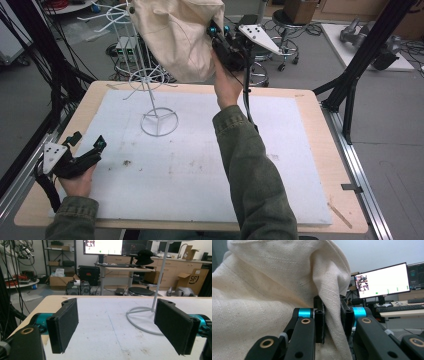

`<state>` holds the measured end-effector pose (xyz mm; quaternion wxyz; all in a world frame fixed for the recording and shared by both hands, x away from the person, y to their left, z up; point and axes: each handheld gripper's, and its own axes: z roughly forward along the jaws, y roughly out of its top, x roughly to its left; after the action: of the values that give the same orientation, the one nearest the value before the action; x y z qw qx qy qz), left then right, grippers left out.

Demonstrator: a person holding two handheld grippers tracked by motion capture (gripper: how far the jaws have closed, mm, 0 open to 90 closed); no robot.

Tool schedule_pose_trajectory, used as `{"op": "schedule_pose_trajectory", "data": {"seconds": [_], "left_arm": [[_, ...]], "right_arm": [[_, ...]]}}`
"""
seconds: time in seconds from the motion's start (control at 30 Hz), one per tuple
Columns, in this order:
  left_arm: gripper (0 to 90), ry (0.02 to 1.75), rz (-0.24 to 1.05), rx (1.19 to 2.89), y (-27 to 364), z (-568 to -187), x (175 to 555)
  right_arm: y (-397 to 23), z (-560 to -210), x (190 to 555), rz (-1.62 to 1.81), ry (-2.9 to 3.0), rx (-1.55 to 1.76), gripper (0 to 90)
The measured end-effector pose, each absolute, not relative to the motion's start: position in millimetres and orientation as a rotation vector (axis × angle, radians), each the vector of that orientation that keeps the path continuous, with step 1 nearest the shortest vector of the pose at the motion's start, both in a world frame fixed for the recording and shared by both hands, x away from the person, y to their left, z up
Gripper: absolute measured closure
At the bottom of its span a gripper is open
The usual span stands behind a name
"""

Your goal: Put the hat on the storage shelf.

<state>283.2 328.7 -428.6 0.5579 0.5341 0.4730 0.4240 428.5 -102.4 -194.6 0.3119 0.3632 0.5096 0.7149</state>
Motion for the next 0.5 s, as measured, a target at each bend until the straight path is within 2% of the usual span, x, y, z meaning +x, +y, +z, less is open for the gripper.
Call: {"op": "schedule_pose_trajectory", "data": {"seconds": [0.5], "left_arm": [[19.9,1.125,0.997,1.256,331,-429,284]], "right_arm": [[-93,-228,437,1.815,1.423,0.983,78.5]]}}
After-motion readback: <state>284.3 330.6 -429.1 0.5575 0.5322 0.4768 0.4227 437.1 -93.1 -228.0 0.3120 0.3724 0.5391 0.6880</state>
